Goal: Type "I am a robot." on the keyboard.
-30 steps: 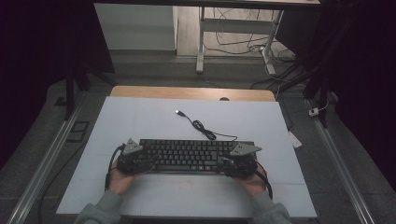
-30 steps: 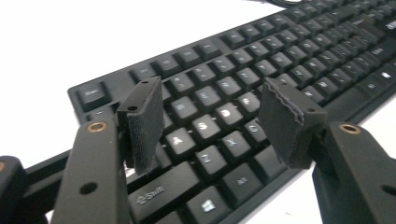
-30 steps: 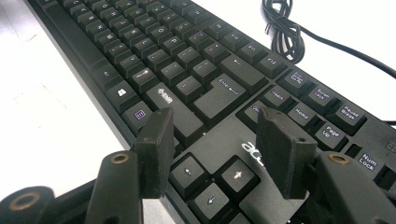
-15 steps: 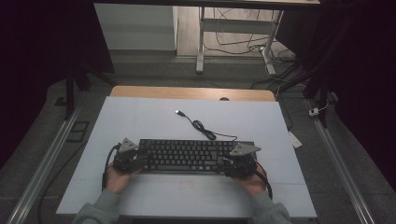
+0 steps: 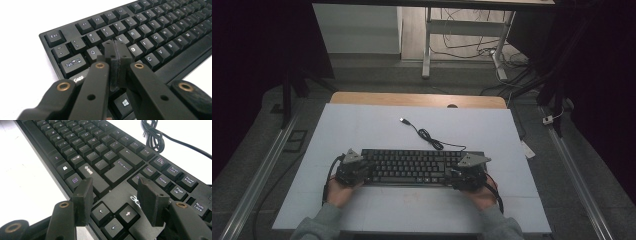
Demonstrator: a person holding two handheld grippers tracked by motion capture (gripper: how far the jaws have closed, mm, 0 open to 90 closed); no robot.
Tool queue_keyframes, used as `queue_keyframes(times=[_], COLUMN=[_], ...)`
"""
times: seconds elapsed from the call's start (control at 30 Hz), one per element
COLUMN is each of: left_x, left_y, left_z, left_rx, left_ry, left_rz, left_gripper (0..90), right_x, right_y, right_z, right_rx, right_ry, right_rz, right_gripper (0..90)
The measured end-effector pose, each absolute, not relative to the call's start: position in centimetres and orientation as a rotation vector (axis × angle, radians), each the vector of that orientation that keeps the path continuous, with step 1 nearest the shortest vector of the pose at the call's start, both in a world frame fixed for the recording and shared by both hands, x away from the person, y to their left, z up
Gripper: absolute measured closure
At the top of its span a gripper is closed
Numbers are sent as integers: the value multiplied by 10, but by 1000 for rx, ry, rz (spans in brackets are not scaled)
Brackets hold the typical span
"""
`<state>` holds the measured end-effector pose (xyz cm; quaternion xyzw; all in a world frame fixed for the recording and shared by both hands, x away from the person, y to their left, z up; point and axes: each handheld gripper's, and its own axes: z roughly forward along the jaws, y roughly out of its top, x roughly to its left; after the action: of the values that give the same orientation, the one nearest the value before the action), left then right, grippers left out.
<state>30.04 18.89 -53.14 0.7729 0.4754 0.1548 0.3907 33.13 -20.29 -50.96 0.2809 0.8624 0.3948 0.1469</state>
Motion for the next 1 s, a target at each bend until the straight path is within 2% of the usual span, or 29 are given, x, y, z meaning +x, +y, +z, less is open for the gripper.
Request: queue_keyframes(times=[0.6,0.83,0.9,1.0], left_x=[302,296,295,295], left_y=[187,196,201,207], left_z=[-534,-523,-521,-519], left_rx=[1965,1885,1859,1828], left_ry=[1226,1196,1188,1195], left_rz=[414,431,422,399], left_gripper=[884,882,831,653], right_x=[331,331,331,331], right_y=[-202,-204,-205,-205], right_z=[-510,-509,-509,-508], right_rx=[806,805,807,809], right_ry=[2479,2477,2476,2474], right_rz=[1143,1139,1142,1145], right_gripper=[469,469,468,468])
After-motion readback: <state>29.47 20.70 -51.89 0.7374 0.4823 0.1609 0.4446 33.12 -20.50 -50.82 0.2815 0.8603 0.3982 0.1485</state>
